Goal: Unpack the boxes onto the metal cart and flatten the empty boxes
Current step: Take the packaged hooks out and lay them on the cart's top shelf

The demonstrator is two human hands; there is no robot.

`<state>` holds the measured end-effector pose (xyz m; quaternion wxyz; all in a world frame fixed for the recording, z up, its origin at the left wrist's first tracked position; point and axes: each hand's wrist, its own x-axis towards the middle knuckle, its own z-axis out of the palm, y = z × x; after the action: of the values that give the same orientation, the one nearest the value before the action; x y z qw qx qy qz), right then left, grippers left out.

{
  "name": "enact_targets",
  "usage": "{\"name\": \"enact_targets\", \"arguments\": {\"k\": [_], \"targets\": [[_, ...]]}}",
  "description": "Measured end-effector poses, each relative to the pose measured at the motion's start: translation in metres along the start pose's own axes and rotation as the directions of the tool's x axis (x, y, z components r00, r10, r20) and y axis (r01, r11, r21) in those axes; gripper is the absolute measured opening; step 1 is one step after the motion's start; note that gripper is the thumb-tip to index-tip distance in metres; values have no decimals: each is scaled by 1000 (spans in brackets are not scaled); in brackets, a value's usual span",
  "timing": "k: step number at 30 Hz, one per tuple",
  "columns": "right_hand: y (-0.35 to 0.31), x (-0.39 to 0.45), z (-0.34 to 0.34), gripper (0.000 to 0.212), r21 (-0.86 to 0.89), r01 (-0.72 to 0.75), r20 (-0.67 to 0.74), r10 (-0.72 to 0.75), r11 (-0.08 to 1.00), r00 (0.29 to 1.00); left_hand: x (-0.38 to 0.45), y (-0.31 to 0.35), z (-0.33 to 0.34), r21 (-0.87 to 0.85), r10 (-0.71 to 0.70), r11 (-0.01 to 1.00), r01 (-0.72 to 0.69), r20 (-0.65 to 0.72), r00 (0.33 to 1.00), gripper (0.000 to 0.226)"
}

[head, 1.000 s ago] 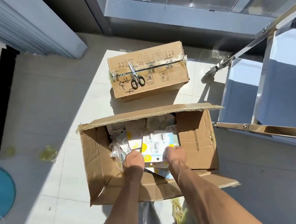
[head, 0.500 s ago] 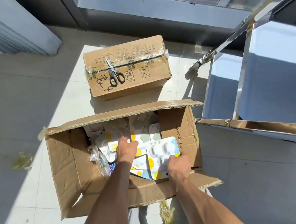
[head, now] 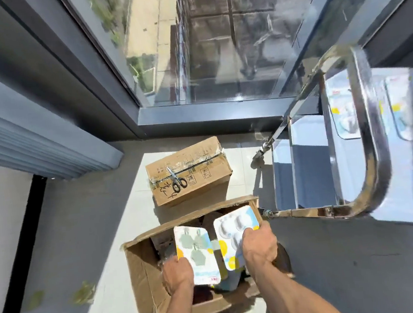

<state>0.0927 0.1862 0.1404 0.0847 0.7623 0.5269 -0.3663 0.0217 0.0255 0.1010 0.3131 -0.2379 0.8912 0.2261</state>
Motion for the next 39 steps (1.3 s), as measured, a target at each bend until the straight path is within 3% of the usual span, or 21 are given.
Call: {"name": "enact_targets", "arguments": {"k": [4,9,14,19,24,32,36,39], "targets": [[-49,-54,-76,32,86,58,-19,-56,995,998,-76,48,-64,-146,50,988,-60,-69,996,20],[-101,-102,-176,36,258,123,-93,-102,958,990,-158,156,-128,-236,220,939,-249,-144,965,29],[-128,-120,-266,33,453,185,-232,-84,872,969,-238,250,-163,-337,427,820,-463,-181,886,28],[-127,-117,-343,36,602,193,-315,9,775,949,-309,290,-155,-308,617,717,-626,-139,775,27],[-104,-86,-429,29,661,200,-411,126,723,903,-381,317,-109,-273,725,645,-714,-74,684,32],[-24,37,-548,27,597,89,-471,258,798,843,-483,344,26,-196,812,581,-790,79,578,31],[6,133,-585,26,565,-25,-450,334,824,828,-521,350,124,-137,797,603,-786,140,588,23],[20,213,-611,26,477,-19,-475,276,878,836,-550,359,203,-71,771,627,-776,198,605,12]]}}
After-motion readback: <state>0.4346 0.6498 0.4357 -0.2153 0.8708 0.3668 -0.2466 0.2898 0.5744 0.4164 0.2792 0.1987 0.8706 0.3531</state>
